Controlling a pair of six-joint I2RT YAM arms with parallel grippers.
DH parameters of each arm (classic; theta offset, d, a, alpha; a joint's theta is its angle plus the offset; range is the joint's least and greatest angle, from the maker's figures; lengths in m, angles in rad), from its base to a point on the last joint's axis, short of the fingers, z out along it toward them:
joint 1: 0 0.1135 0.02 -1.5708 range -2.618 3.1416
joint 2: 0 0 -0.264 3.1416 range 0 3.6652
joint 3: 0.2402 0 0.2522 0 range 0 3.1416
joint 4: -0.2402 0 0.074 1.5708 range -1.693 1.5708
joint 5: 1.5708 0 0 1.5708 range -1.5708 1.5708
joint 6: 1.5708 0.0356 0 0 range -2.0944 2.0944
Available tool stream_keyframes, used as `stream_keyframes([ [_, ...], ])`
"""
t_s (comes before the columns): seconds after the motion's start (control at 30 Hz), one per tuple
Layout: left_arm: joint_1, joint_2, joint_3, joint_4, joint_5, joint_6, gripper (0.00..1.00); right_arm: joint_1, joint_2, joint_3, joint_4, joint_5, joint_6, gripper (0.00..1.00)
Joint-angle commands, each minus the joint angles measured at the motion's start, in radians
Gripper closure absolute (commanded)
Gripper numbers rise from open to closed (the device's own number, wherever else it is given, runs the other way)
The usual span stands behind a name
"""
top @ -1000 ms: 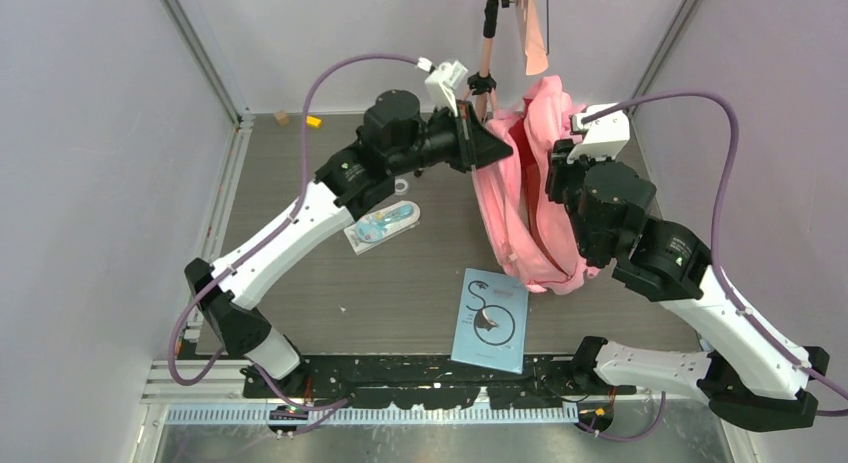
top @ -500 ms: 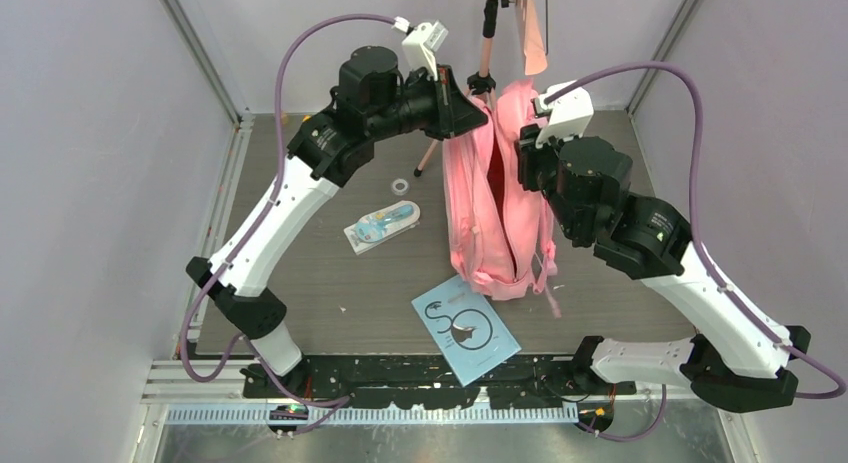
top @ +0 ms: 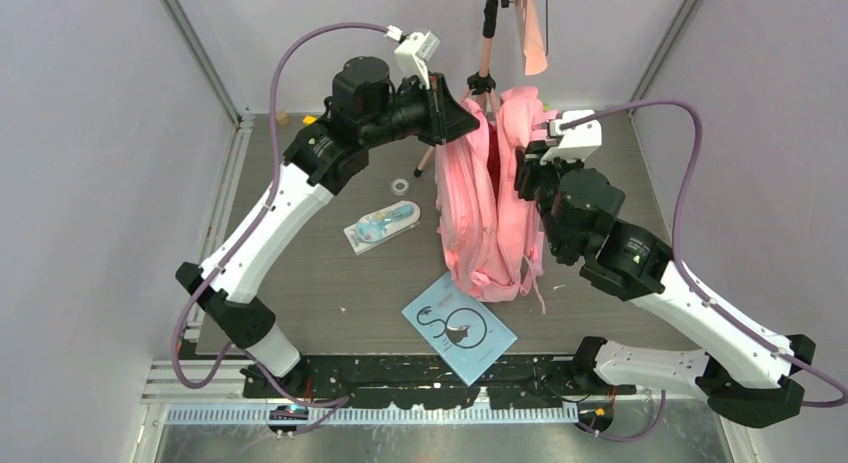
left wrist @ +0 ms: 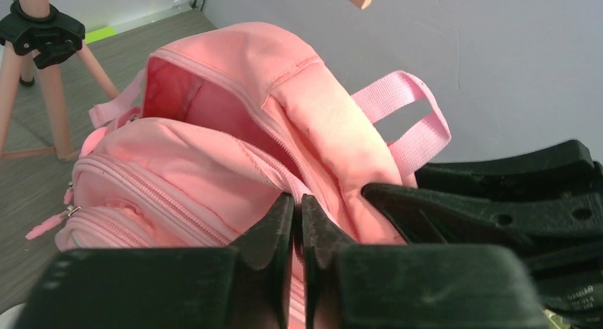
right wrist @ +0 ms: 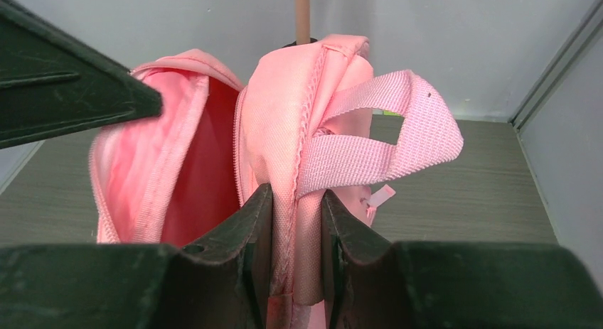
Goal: Pack the student bag
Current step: Adjust the student bag at the center of the board.
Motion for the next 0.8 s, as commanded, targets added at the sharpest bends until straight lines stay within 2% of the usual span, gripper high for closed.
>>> stream_keyframes([
  [0.0,-0.002,-0.130,-0.057,0.180,0.061,0.022,0.79,-0.002,-0.054,-0.055,0.112,0.083,0.042,1.00],
  [0.1,-0.003,-0.151,-0.101,0.181,0.061,0.036,0.45,-0.001,-0.074,-0.061,0.110,0.075,0.047,1.00],
  [0.13,-0.003,-0.155,-0.111,0.181,0.062,0.041,0.38,-0.001,-0.075,-0.061,0.106,0.067,0.051,0.99],
  [0.2,-0.004,-0.156,-0.125,0.174,0.066,0.046,0.28,-0.001,-0.075,-0.060,0.099,0.059,0.058,0.99],
  [0.3,-0.037,-0.147,-0.130,0.151,0.051,0.079,0.22,-0.001,-0.070,-0.061,0.092,0.059,0.063,0.97],
  [0.4,-0.127,-0.129,-0.107,0.074,-0.069,0.166,0.18,-0.002,-0.070,-0.061,0.083,0.064,0.066,0.89],
  [0.6,-0.250,-0.101,-0.106,-0.024,-0.360,0.261,0.09,-0.001,-0.096,-0.047,0.035,0.086,0.072,0.64],
  [0.7,-0.286,-0.074,-0.105,-0.033,-0.415,0.277,0.06,-0.001,-0.109,-0.012,-0.044,0.083,0.084,0.50],
  [0.77,-0.302,-0.049,-0.092,-0.041,-0.442,0.290,0.05,-0.001,-0.110,0.026,-0.118,0.078,0.100,0.45],
])
